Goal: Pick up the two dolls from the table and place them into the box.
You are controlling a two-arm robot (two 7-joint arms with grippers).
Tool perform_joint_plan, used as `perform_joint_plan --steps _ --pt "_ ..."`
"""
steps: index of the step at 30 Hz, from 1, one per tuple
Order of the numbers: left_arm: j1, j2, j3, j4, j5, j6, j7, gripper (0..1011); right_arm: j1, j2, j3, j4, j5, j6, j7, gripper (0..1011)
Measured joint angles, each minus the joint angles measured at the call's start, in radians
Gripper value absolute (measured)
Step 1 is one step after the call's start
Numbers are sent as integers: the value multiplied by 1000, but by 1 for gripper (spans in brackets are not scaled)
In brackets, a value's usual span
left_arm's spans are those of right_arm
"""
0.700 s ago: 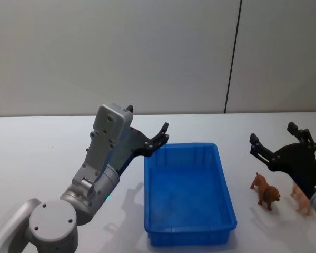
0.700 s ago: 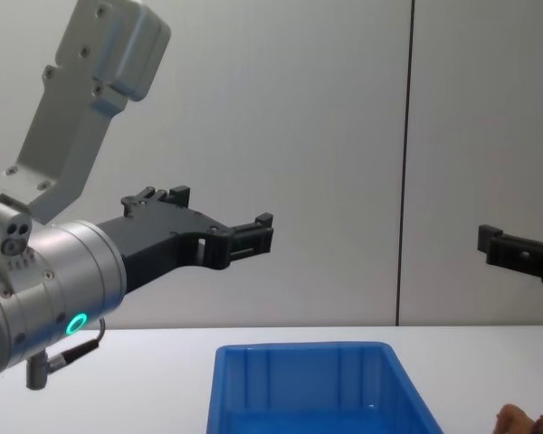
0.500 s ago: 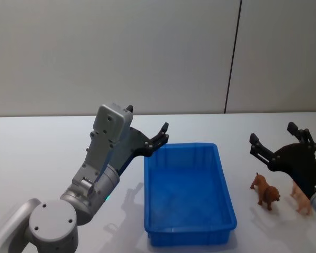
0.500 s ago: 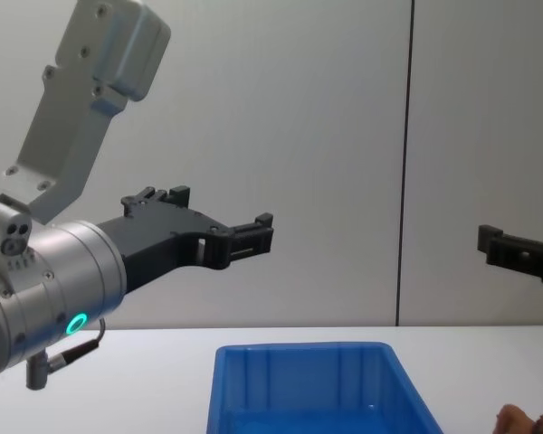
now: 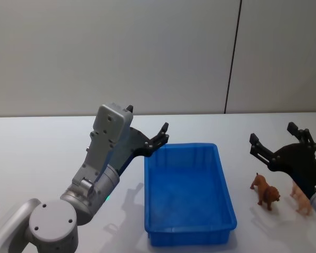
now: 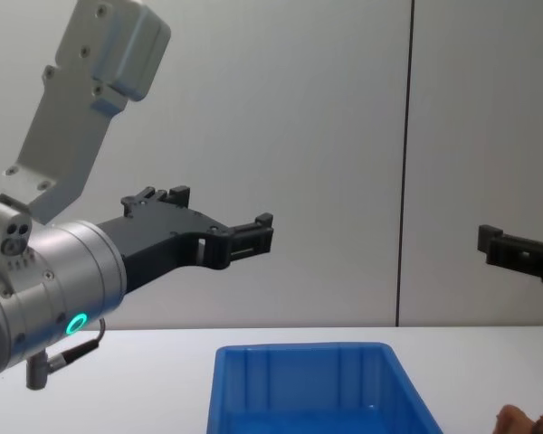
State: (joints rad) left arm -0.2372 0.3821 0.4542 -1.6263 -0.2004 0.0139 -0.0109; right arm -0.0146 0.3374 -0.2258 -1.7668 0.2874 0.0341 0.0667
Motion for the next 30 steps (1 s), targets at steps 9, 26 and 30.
perform_joint_plan --steps 9,26,30 --pt "0 0 0 0 0 0 0 1000 0 0 0 0 0 0 0 1001" --pt "0 0 0 0 0 0 0 1000 0 0 0 0 0 0 0 1001" --pt "0 0 0 0 0 0 0 1000 0 0 0 0 0 0 0 1001"
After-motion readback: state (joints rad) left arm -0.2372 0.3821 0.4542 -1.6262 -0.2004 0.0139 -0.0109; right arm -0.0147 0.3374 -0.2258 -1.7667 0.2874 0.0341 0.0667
